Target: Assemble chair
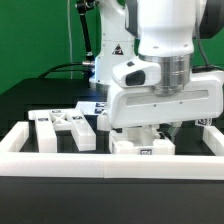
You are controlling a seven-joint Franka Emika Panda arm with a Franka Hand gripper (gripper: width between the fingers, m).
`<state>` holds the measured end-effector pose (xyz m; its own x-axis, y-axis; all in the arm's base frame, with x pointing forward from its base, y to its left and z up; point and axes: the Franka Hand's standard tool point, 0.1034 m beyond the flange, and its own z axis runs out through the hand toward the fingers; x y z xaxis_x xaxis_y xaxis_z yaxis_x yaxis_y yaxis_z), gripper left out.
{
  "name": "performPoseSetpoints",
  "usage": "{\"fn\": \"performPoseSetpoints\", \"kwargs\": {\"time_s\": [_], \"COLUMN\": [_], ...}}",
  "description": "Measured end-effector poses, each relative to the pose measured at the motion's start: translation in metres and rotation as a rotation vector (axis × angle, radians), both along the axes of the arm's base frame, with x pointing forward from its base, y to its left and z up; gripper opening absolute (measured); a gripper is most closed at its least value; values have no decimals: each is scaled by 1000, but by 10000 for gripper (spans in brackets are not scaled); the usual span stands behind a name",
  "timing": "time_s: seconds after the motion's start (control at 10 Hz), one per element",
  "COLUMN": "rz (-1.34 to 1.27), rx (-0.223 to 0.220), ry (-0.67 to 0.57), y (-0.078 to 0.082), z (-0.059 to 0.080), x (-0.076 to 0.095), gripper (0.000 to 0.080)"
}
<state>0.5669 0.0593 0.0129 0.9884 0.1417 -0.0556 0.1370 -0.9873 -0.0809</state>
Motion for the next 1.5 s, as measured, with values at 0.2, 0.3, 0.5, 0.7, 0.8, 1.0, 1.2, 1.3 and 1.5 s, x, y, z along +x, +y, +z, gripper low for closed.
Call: {"fn": "performPoseSetpoints", "kwargs": {"time_s": [0.2,0.3,0.5,0.7,0.8,1.0,1.2,1.3,1.5], "rz": [7,0,6,14,17,15,9,-2,-12], "rx": [1,0,2,4,5,7,7,6,6], "ry": [-4,-5,-12,-19,-23,-36,-36,-29,-28], "y": [21,29,46,53,57,58,58,60,65], "z": [1,1,1,1,1,2,3,3,3], "x": [-1,0,5,9,12,22,25,25,25], "gripper": [36,36,36,36,36,36,36,36,36]}}
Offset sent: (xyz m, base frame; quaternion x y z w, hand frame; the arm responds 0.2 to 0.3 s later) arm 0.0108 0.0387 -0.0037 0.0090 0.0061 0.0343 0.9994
